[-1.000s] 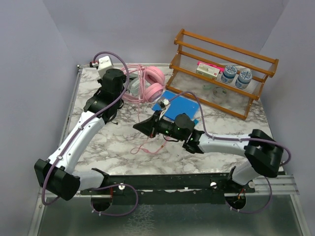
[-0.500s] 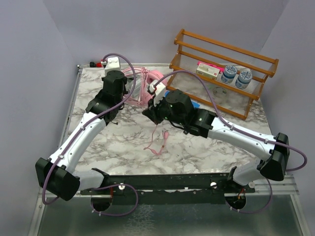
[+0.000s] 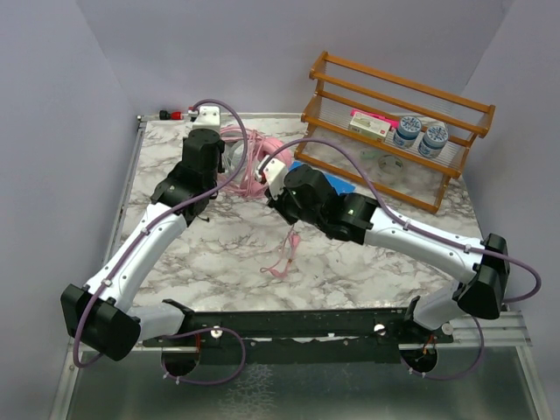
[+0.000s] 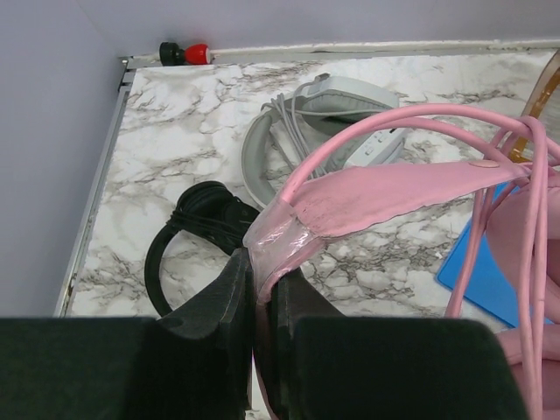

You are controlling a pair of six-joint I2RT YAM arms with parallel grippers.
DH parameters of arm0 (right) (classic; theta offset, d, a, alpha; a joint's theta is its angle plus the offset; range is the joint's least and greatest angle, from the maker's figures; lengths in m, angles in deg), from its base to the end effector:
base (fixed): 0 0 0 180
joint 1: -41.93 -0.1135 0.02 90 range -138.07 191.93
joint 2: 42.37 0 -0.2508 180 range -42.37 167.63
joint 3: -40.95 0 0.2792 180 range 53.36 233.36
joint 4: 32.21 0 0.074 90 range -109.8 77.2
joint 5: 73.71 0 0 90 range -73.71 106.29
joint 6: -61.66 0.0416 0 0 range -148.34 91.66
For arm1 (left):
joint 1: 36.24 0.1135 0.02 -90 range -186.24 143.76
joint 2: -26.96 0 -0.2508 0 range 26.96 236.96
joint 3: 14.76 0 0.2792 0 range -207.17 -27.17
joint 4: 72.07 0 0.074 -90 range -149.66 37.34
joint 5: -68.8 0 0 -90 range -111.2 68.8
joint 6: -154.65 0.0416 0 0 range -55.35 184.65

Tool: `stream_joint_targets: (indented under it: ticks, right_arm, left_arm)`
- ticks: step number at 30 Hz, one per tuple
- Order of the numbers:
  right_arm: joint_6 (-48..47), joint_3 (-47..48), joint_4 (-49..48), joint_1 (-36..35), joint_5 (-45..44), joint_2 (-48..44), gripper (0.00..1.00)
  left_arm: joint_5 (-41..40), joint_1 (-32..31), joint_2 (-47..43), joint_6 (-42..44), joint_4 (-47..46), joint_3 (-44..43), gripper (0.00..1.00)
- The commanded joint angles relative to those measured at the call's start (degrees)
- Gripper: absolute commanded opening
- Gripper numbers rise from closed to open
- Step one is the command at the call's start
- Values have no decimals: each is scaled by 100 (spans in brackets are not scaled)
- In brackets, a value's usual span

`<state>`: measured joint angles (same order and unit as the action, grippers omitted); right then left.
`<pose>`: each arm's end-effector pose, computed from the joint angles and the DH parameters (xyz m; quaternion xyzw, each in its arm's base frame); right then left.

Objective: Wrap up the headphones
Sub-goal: Wrap the headphones cable around the headphones.

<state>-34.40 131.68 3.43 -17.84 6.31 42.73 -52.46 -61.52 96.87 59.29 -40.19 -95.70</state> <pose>0.1955 0.3212 0.3333 -0.4323 0.7479 0.1578 0.4783 0.2898 -0.1130 0.3635 -0.0134 0.8074 0.0696 0.5857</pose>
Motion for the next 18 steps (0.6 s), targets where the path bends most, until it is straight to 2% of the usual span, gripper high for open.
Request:
stream_joint_targets:
  ticks: [1,3,4,10,18]
  right_arm:
    - [-676,119,-391,27,-1564,49,8]
    - [-840,-92,-988,40,-1883,-34,20]
    - [-909,-229,-1321,36,-1922,-106,23]
    - [-1174,-1047,-3039,35,-1907,-519,23]
    - [-2180,-1061,-3865,44,-3074,-255,21]
  left_arm:
    - [391,-3,-193,208,-224,-121,0]
    - [489,-15,-184,166,-179,-109,0]
    - [522,-20,-169,127,-160,-96,0]
    - [786,-43,-180,-24,-103,6,0]
    - [881,-65,-222,-1,2,68,0]
